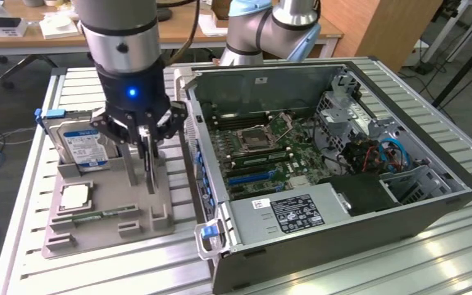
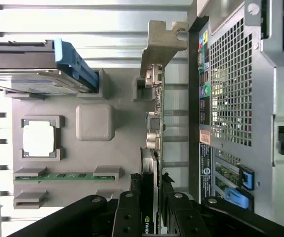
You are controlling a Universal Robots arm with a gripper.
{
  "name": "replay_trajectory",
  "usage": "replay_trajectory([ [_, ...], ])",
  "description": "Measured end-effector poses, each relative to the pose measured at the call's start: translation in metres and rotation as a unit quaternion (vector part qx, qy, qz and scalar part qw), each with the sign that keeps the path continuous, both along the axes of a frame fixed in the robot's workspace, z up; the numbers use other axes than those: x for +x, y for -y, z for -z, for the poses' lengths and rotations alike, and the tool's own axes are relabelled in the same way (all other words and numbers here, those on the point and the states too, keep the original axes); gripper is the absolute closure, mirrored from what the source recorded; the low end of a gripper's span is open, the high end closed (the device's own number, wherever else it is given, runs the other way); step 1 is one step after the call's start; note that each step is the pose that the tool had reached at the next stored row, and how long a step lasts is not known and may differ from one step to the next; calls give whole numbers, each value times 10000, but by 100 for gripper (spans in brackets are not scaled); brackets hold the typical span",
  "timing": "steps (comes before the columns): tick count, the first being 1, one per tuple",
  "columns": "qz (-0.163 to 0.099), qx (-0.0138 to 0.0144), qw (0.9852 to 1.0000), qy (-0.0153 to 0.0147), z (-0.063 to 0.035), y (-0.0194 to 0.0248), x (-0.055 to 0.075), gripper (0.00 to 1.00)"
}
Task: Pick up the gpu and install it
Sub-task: 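Reach for the gpu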
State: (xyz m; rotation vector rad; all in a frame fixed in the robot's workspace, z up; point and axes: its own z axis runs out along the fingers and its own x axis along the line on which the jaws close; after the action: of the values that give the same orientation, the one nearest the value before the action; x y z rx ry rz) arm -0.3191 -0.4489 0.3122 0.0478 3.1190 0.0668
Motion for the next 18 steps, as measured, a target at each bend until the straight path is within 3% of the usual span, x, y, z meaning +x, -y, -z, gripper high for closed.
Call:
replay_trajectory([
  [18, 0, -1, 10000, 0, -800, 0, 0, 74],
])
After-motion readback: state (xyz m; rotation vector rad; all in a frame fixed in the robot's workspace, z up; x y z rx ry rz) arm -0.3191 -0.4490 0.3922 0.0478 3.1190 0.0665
